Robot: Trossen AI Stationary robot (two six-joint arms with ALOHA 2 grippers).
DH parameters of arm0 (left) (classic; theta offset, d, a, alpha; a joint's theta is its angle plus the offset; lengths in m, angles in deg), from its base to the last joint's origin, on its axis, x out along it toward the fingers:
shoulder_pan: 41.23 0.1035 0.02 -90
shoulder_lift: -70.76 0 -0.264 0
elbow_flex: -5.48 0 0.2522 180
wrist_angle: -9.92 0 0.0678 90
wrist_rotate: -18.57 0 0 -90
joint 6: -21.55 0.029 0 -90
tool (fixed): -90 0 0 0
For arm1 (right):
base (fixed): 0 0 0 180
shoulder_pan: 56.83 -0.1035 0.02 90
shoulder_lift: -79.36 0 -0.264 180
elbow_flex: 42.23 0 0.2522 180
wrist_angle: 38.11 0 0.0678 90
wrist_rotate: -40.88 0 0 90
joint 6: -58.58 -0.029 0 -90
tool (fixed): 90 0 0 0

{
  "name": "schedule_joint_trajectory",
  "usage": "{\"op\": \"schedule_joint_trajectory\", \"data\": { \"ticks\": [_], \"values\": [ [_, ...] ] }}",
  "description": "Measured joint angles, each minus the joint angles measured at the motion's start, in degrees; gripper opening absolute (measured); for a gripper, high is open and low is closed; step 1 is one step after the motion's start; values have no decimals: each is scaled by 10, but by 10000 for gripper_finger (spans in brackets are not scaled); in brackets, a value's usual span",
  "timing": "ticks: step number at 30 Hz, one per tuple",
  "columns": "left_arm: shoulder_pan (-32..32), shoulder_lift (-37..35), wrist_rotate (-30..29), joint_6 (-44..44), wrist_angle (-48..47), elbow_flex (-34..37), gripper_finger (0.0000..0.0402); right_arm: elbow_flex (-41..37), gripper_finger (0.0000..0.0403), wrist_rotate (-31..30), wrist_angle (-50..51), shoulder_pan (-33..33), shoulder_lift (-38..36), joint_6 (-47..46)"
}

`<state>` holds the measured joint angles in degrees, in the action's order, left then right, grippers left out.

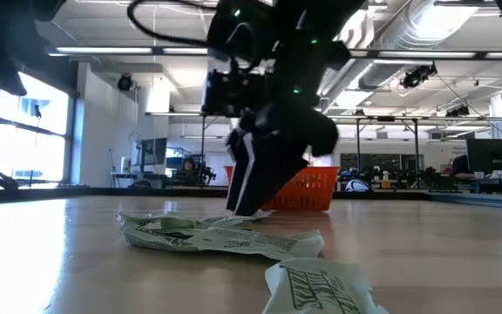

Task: Pick and place Stevia / Truvia into bins
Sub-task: Put the stevia packet into the orange bin

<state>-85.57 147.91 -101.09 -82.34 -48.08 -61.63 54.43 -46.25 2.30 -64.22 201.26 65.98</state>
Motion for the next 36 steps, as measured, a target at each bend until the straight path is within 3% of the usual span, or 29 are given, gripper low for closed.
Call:
{"op": "schedule_joint_trajectory", "data": {
  "ticks": [3, 6, 13, 15, 18, 22, 26, 27, 31, 34, 36],
  "values": [
    [-4, 0, -6, -1, -4, 0, 189, 19, 238, 44, 83, 20, 14, -9],
    [-4, 0, -7, 5, -11, 0, 186, 18, 202, 41, 134, 18, 12, -7],
    [-3, 0, -7, 15, -56, 0, 186, 13, 32, -36, 143, -20, -16, -41],
    [-3, 0, -7, 16, -75, 0, 186, 12, 10, -56, 157, -29, -23, -68],
    [-3, 0, -6, 16, -92, 0, 184, 11, 10, -79, 180, -39, -44, -134],
    [-3, 0, -5, 29, -103, 0, 181, 12, 4, -143, 179, -56, -130, -229],
    [3, 0, -18, 52, -103, 0, 181, 14, 2, -207, 192, -25, -202, -292],
    [9, 0, -18, 63, -102, 0, 181, 14, 3, -202, 198, -10, -206, -283],
    [38, -1, -8, 118, -95, 0, 181, 13, 9, -77, 223, 31, -187, -183],
    [47, -1, 23, 140, -86, 0, 181, 13, 34, -1, 259, 11, -163, -76],
    [46, -1, 26, 141, -79, 0, 181, 13, 63, 16, 288, -12, -145, 11]
  ]
}}
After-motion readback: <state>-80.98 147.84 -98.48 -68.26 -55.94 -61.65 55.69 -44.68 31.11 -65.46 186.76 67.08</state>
